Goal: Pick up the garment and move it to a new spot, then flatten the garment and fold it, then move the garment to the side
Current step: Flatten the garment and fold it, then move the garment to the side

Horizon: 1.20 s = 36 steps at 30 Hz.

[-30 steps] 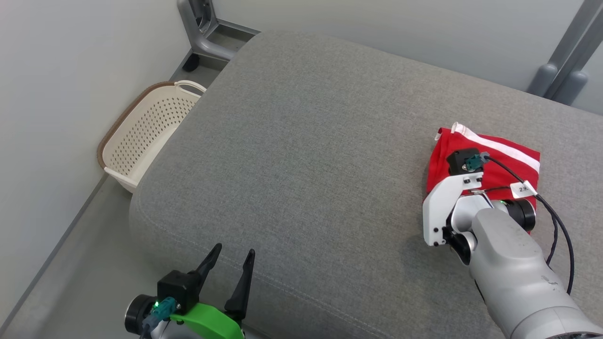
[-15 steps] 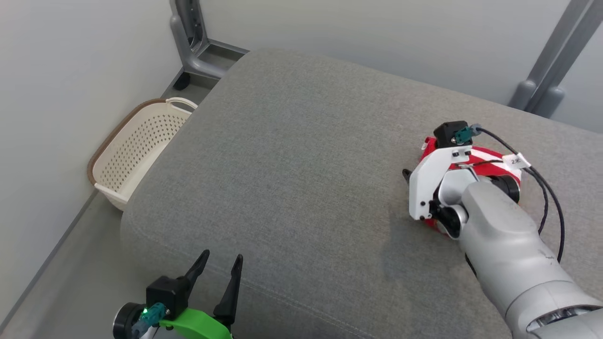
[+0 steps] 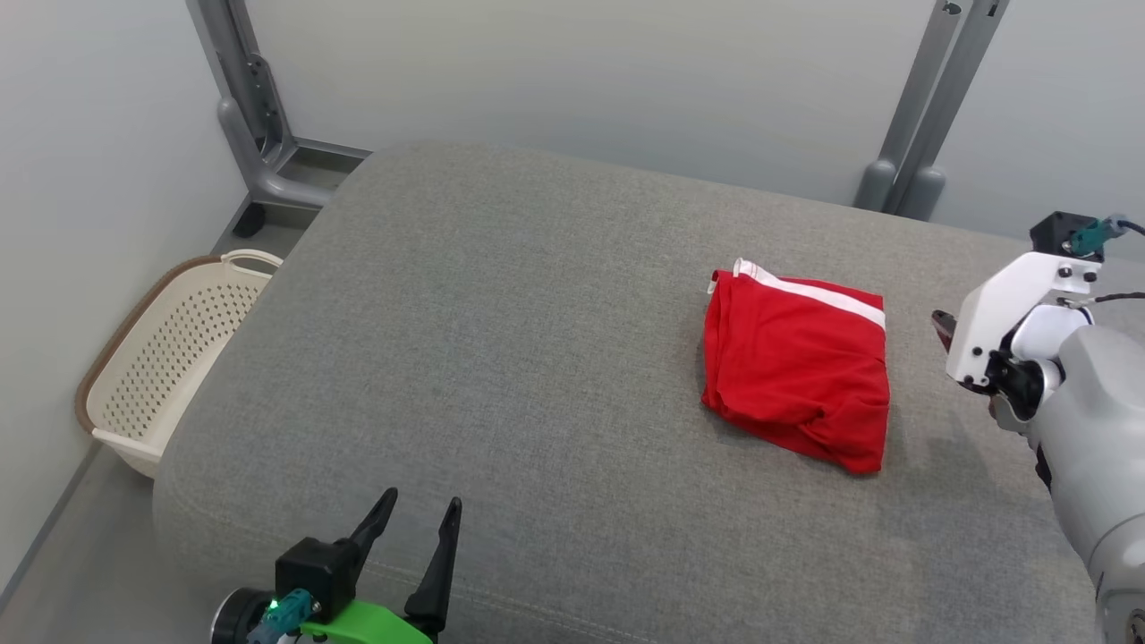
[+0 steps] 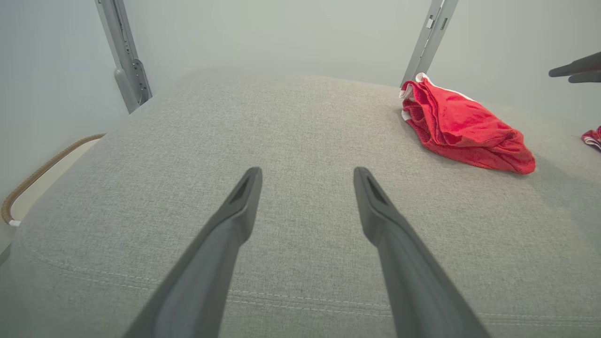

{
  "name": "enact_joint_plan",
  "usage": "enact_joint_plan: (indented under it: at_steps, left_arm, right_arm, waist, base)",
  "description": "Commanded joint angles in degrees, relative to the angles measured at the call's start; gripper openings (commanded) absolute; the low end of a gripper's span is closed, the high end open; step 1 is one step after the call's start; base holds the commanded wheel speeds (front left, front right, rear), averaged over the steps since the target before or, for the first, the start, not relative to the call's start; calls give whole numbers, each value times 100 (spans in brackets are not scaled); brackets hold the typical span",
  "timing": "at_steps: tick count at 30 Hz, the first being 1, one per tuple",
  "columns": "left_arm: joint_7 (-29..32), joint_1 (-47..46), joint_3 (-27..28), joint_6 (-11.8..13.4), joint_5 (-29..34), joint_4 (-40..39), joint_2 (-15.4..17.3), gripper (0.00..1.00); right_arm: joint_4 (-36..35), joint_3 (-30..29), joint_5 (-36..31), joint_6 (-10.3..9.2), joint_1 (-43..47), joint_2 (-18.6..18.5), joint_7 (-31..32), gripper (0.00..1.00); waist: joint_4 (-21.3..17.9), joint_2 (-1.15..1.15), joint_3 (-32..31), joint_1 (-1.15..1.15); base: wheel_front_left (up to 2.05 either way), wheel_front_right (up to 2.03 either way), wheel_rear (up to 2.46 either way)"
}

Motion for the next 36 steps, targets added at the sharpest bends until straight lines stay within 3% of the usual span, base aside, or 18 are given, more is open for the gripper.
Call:
enact_joint_plan:
  at_steps: [1,7,20,34,35,36]
  left_arm:
    - [-1,14,0,35,22,-26,19,100]
    - [-66,-145,-2,48,72,-99,21,100]
    - [-138,-446,-60,-26,120,45,-59,100]
    - [-216,-618,-119,-83,83,232,-127,100]
    - [-220,-616,-123,-83,78,238,-126,100]
    - [-220,-614,-129,-84,74,244,-124,100]
  right_arm:
    - [35,-66,-61,-1,52,-31,22,100]
    - [102,-675,-374,-1,153,-130,74,100]
    - [121,-1693,-1065,-1,128,374,-54,100]
    - [-172,-3068,-2083,-2,495,621,259,100]
    - [-224,-3169,-2164,-2,526,658,293,92]
    - [-283,-3271,-2236,-3,548,690,332,71]
  waist:
    - [-90,0,65,0]
    - [-128,0,309,0]
    - [164,0,812,0]
    - [425,0,1035,0]
    - [423,0,1024,0]
    - [419,0,1012,0]
  base:
    - [0,0,0]
    - [0,0,0]
    - [0,0,0]
    - [0,0,0]
    - [0,0,0]
    - [0,0,0]
